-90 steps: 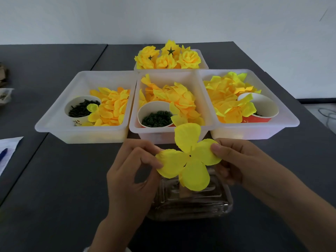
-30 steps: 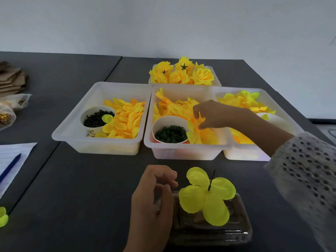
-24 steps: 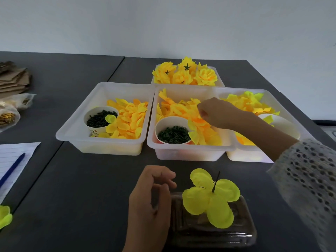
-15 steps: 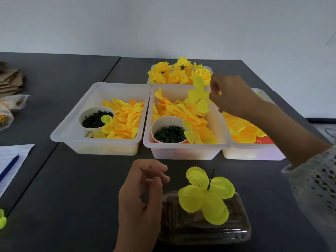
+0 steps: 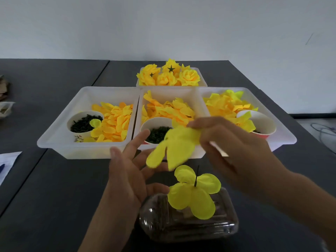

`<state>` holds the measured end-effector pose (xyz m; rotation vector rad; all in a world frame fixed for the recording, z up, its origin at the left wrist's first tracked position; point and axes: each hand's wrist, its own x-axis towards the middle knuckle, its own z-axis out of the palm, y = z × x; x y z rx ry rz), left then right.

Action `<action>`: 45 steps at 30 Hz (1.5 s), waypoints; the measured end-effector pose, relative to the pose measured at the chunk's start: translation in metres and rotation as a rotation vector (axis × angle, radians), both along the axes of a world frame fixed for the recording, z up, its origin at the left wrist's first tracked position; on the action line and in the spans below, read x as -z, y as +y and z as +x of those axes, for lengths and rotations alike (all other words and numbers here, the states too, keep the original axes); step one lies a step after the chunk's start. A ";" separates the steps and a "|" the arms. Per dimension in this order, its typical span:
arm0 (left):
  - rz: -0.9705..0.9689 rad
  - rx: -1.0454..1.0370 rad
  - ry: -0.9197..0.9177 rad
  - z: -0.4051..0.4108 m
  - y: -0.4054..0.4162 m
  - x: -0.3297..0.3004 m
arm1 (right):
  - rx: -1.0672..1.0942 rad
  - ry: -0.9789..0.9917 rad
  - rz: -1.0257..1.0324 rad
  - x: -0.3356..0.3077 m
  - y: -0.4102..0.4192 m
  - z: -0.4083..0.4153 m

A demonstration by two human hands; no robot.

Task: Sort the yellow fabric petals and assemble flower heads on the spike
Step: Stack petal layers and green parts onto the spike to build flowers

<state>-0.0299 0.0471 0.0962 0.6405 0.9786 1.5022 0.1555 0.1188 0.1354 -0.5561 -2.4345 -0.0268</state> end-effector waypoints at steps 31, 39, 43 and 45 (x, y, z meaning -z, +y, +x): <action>0.232 0.012 0.677 0.002 0.017 0.007 | 0.189 0.301 -1.139 0.026 -0.024 0.023; 0.228 -0.002 0.717 0.000 0.023 0.015 | 0.189 0.351 -1.141 0.031 -0.025 0.025; 0.216 0.025 0.709 0.002 0.021 0.020 | 0.190 0.314 -1.143 0.031 -0.027 0.028; 0.214 0.018 0.702 0.001 0.020 0.022 | 0.183 0.307 -1.148 0.032 -0.028 0.029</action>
